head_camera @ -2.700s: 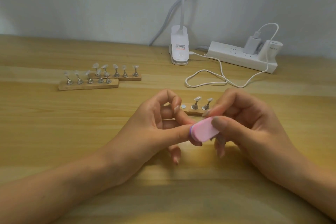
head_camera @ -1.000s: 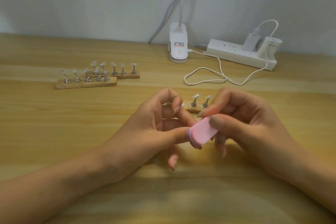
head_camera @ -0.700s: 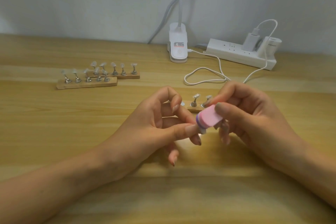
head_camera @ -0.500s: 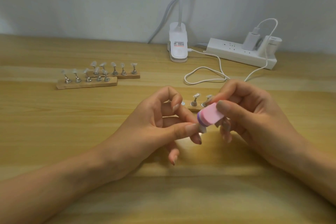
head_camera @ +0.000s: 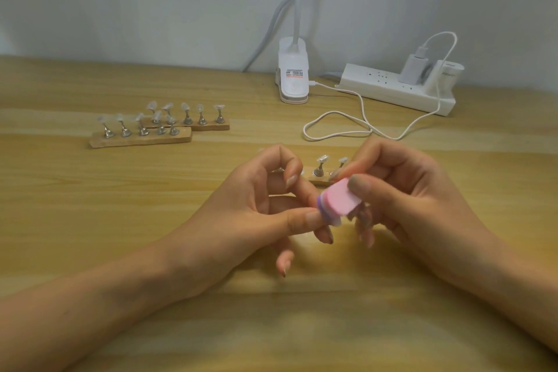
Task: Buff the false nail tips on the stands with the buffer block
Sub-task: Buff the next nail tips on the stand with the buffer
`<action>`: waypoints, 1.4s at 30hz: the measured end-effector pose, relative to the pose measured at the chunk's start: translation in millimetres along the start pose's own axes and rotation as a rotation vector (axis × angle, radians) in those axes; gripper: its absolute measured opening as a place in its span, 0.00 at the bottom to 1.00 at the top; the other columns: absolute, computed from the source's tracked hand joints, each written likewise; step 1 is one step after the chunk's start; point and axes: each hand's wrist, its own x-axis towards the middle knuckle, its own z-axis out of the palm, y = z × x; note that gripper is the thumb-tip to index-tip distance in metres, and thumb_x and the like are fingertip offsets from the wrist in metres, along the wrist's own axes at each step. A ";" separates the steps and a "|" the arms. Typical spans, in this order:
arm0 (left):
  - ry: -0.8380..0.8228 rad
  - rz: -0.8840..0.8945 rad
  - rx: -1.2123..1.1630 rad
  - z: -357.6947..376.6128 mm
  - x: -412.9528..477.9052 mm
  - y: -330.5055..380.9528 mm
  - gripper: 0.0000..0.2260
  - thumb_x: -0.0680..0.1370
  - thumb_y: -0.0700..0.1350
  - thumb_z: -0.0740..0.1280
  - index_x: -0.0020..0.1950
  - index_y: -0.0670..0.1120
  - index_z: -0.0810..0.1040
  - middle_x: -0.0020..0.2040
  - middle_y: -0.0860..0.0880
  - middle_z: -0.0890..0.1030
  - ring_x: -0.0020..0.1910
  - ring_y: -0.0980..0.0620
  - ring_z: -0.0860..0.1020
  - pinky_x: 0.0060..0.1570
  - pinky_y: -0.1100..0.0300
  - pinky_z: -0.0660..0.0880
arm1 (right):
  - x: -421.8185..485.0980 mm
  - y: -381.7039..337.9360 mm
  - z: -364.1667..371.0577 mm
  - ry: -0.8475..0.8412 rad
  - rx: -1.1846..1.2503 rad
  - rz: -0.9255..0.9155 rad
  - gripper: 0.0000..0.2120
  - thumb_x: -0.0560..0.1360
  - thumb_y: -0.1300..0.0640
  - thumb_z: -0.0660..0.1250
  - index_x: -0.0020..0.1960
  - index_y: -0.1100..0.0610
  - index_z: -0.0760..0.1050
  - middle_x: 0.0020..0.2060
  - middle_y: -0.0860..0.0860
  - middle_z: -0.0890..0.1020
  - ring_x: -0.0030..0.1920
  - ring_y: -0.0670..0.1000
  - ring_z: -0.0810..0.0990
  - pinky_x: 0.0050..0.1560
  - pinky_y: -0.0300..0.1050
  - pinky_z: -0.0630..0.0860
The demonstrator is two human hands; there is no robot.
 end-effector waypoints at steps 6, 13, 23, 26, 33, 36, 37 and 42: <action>0.017 -0.001 -0.008 0.3 0.7 -0.6 0.17 0.71 0.36 0.72 0.45 0.45 0.62 0.39 0.46 0.82 0.37 0.51 0.83 0.20 0.67 0.71 | -0.7 -0.7 0.2 -0.014 -0.007 -0.021 0.06 0.72 0.49 0.75 0.44 0.50 0.82 0.40 0.49 0.85 0.31 0.43 0.80 0.28 0.37 0.77; 0.035 -0.012 -0.010 0.1 -0.5 0.8 0.18 0.71 0.37 0.72 0.45 0.45 0.62 0.39 0.45 0.82 0.37 0.51 0.83 0.20 0.67 0.71 | 2.1 -0.8 -4.3 0.080 -0.046 -0.008 0.09 0.69 0.46 0.76 0.43 0.50 0.81 0.42 0.51 0.85 0.33 0.44 0.79 0.29 0.37 0.76; 0.038 -0.010 -0.026 0.9 -0.1 2.4 0.19 0.72 0.38 0.75 0.45 0.45 0.63 0.39 0.47 0.81 0.37 0.52 0.83 0.21 0.67 0.71 | -3.6 0.0 3.8 -0.034 0.036 -0.037 0.06 0.73 0.49 0.74 0.45 0.51 0.80 0.40 0.48 0.84 0.32 0.43 0.81 0.29 0.38 0.78; 0.042 -0.015 -0.025 -0.1 -1.0 2.4 0.18 0.71 0.39 0.73 0.45 0.45 0.63 0.39 0.46 0.82 0.37 0.51 0.83 0.21 0.67 0.71 | -2.0 -1.6 3.9 0.037 -0.006 -0.025 0.09 0.71 0.47 0.75 0.44 0.50 0.80 0.40 0.49 0.84 0.33 0.44 0.80 0.29 0.38 0.77; 0.014 -0.010 -0.032 -2.4 -2.3 2.8 0.16 0.73 0.37 0.72 0.45 0.47 0.64 0.40 0.46 0.82 0.38 0.51 0.83 0.22 0.66 0.72 | -1.8 -1.6 -2.2 0.112 0.066 -0.029 0.10 0.69 0.46 0.76 0.43 0.51 0.80 0.40 0.50 0.84 0.32 0.44 0.77 0.28 0.37 0.76; 0.031 -0.006 -0.024 -0.9 -1.3 2.1 0.19 0.72 0.36 0.74 0.46 0.45 0.63 0.38 0.46 0.82 0.37 0.51 0.83 0.22 0.66 0.72 | -4.3 -1.0 4.8 0.032 0.033 -0.061 0.08 0.72 0.48 0.75 0.45 0.51 0.80 0.41 0.50 0.84 0.34 0.45 0.80 0.29 0.38 0.77; 0.046 -0.006 -0.015 0.1 -1.4 2.3 0.20 0.72 0.36 0.76 0.46 0.45 0.63 0.38 0.47 0.81 0.36 0.51 0.83 0.22 0.66 0.72 | -5.3 -0.9 7.5 0.006 0.011 -0.066 0.08 0.73 0.49 0.74 0.45 0.52 0.80 0.40 0.50 0.84 0.35 0.47 0.81 0.29 0.39 0.78; 0.083 -0.006 -0.012 1.2 -1.8 3.6 0.19 0.68 0.40 0.75 0.45 0.45 0.63 0.35 0.49 0.81 0.34 0.53 0.82 0.21 0.66 0.71 | -4.7 -5.1 6.3 0.078 -0.031 -0.073 0.07 0.72 0.48 0.75 0.44 0.50 0.80 0.41 0.50 0.84 0.35 0.46 0.81 0.29 0.39 0.77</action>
